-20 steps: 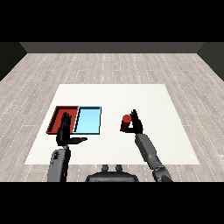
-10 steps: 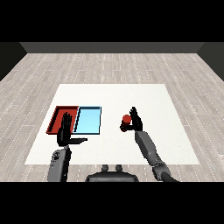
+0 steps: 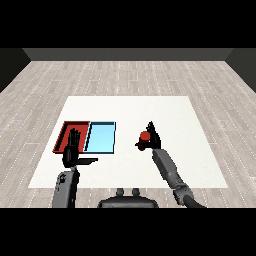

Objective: Pick the red can and put it in the red box

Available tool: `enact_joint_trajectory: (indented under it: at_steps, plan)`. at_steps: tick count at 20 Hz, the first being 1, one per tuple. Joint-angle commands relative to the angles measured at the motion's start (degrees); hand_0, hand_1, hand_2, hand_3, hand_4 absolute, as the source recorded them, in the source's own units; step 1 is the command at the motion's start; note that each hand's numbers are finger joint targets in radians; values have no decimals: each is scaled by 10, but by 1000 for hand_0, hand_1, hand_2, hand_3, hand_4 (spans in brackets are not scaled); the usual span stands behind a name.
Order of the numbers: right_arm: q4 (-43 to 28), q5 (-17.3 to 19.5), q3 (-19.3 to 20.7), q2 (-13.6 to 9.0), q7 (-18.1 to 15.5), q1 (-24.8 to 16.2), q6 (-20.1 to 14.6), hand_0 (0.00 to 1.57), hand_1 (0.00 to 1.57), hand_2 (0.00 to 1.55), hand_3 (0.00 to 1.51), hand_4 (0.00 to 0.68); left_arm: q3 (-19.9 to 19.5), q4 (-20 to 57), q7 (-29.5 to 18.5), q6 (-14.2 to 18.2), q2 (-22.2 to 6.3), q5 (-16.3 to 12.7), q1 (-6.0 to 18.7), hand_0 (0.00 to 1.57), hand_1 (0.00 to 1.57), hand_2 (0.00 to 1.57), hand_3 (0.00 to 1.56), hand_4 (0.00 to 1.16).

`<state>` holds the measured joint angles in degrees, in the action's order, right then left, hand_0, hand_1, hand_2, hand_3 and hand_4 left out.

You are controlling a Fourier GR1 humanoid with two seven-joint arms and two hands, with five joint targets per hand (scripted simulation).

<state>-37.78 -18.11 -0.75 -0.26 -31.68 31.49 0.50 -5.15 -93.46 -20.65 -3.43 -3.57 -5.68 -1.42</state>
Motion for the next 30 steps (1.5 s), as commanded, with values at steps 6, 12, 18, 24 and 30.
enact_joint_trajectory:
  at_steps: [6, 12, 18, 24, 30]
  plan:
    - [50, 15, 11, -6, -25, 6, 23, 0, 0, 0, 0, 0, 18, -7, 26, 30, 18, 18, 24, 0, 0, 0, 0, 0]
    - [62, -45, -35, 2, -5, 36, -40, 808, 808, 921, 800, 0, 23, -15, 10, 22, 20, 22, -9, 0, 0, 0, 0, 0]
    - [134, 20, 14, -4, -53, 72, -47, 1498, 1498, 1468, 1441, 667, -1, 4, -5, -1, 0, 2, -3, 0, 0, 0, 0, 0]
    - [19, 49, -31, -2, 4, 30, -100, 1466, 1466, 1455, 1425, 646, 20, -22, -6, 22, 16, 29, -21, 0, 0, 0, 0, 0]
    - [32, 24, -62, 2, -26, 52, -121, 1457, 1457, 1446, 1411, 661, 26, -8, 3, 2, 11, 17, -8, 0, 0, 0, 0, 0]
